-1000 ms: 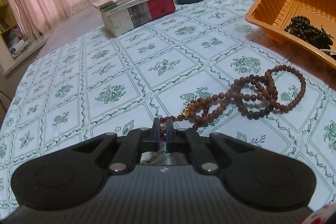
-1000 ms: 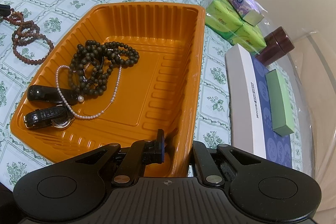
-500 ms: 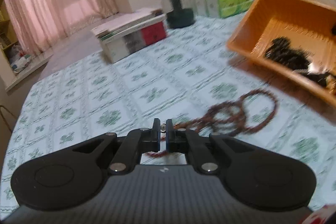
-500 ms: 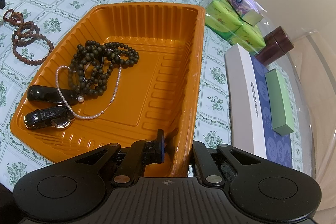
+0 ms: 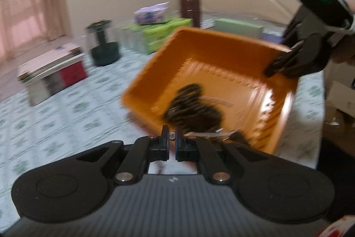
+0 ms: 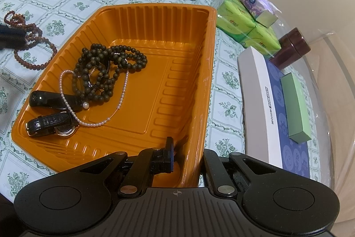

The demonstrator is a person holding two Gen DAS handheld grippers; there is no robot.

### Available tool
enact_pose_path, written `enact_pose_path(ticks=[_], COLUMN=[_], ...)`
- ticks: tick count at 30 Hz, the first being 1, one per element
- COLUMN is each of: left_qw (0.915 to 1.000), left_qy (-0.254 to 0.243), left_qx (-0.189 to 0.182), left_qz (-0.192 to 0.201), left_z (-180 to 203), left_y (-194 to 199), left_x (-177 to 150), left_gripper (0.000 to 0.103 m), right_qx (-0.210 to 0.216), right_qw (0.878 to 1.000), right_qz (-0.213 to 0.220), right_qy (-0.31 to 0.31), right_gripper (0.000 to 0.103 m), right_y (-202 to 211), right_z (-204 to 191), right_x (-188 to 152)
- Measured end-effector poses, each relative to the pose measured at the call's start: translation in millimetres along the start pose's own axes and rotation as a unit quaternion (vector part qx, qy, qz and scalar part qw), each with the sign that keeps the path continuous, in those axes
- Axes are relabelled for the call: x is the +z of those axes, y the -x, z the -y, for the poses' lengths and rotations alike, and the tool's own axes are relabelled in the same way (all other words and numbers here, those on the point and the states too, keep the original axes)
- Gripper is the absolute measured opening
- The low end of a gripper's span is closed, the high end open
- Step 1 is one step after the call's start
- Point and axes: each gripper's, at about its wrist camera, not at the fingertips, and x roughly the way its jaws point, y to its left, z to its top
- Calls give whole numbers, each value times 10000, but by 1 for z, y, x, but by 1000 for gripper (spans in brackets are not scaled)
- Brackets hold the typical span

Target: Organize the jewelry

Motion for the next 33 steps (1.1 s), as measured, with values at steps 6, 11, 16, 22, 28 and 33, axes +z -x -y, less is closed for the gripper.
enact_pose_path(ticks=[6, 11, 16, 22, 28, 33], left_qw=[9995, 9991, 9989, 9984, 9994, 9997], left_qy=[-15, -80, -149, -400, -318, -34], left_qx=[-324, -421, -443, -398, -131, 249], left_qz=[3, -30, -44, -95, -7, -15], left_z=[28, 36, 43, 50, 40, 18], left_y=[-21, -30, -32, -33, -16, 7], left_x=[13, 16, 18, 16, 8, -13], left_gripper=[4, 3, 4, 17, 18, 24], right_qx=[20, 34, 35, 35, 33, 35], right_qw=[10000, 10000, 10000, 10000, 10000, 10000], right_qz=[-1, 14, 16, 17, 15, 18], right_qy=[-19, -33, -36, -36, -40, -43], right_gripper=[7, 7, 7, 7, 7, 7], right_y=[-1, -1, -1, -1, -1, -1], right_z=[-1, -1, -1, -1, -1, 0], right_x=[0, 0, 0, 0, 0, 0])
